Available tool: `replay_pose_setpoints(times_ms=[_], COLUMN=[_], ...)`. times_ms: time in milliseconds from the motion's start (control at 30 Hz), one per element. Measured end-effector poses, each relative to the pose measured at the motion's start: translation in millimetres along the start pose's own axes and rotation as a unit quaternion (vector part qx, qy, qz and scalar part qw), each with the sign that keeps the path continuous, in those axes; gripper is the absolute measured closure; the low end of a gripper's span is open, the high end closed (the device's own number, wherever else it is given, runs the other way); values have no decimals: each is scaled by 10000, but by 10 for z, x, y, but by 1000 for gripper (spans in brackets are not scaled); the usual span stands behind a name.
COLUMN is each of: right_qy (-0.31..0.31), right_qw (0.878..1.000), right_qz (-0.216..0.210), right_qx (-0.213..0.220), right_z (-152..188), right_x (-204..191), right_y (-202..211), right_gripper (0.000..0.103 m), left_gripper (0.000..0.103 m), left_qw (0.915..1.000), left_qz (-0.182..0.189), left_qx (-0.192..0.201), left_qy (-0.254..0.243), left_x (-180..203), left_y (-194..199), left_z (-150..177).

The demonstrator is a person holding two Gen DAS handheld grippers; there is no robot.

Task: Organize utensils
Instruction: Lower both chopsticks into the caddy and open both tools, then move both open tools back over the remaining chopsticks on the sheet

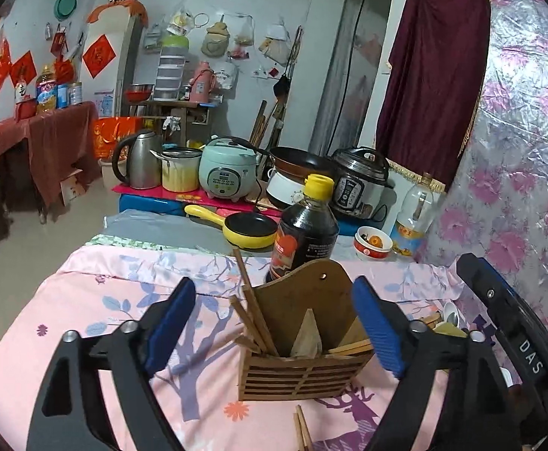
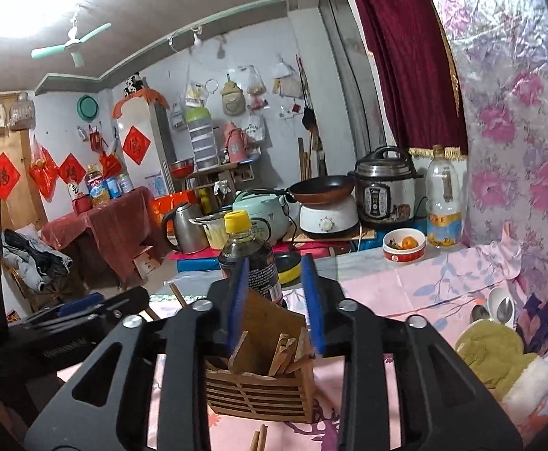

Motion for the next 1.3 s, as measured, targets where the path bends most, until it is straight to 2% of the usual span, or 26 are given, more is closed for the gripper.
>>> replay_pose_setpoints(times_ms=[67, 133, 200, 333, 467, 700, 800, 867, 933, 1067, 1200, 1300], right_qy=[40, 28, -70, -233, -519, -680, -650, -623, -533, -114, 673, 451], right_qw=[10000, 9998, 9992, 9980, 9969, 9966, 9969, 9971, 9980, 9995, 9955, 9937], right_qz=[33, 113, 216, 342, 332, 215, 161, 116, 50, 156, 468, 235], right_qx=[66, 167, 333, 469, 494, 404, 411, 410, 323, 246, -478, -996], right_z=[-26, -59, -104, -172, -186, -147, -132, -92, -12, 392, 919, 1080], right_x=[-8, 9, 59, 174, 290, 354, 332, 292, 234, 161, 150, 187], right_y=[59, 127, 227, 366, 503, 778, 922, 1021, 1105, 1233, 1044, 878], right_gripper=[60, 36, 20, 10, 7, 7, 7, 7, 7, 6, 6, 6], left_gripper=[11, 6, 6, 6, 6, 6, 6, 6, 6, 6, 6, 6], left_qw=[9998, 9987, 9967, 9958, 9952, 9865, 9791, 9715, 9705, 9763, 9728, 9682], left_qz=[-159, -377, -599, -671, -674, -666, -642, -802, -838, -784, -1093, -1291], left_qx=[96, 258, 420, 526, 672, 1464, 1853, 2118, 2120, 1848, 1780, 1780], left_qy=[-110, -243, -350, -326, -210, -305, -534, -700, -782, -808, -1004, -1195], left_x=[-4, -12, -22, -53, -100, 18, 28, 1, -5, -46, -52, -31], left_y=[75, 163, 246, 369, 547, 1161, 1467, 1607, 1645, 1571, 1426, 1372], left_z=[-15, -35, -58, -117, -121, -8, 272, 504, 655, 922, 1037, 1092])
Point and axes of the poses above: each gripper's, at about its wrist camera, not at the fingertips, and y roughly against the way its jaws point, x to its right, z to its underside, the point moved 5 cm from there along -y, roughly the way its jaws point, and after that the axes turned 12 degrees about y, right-handed, at the moved point
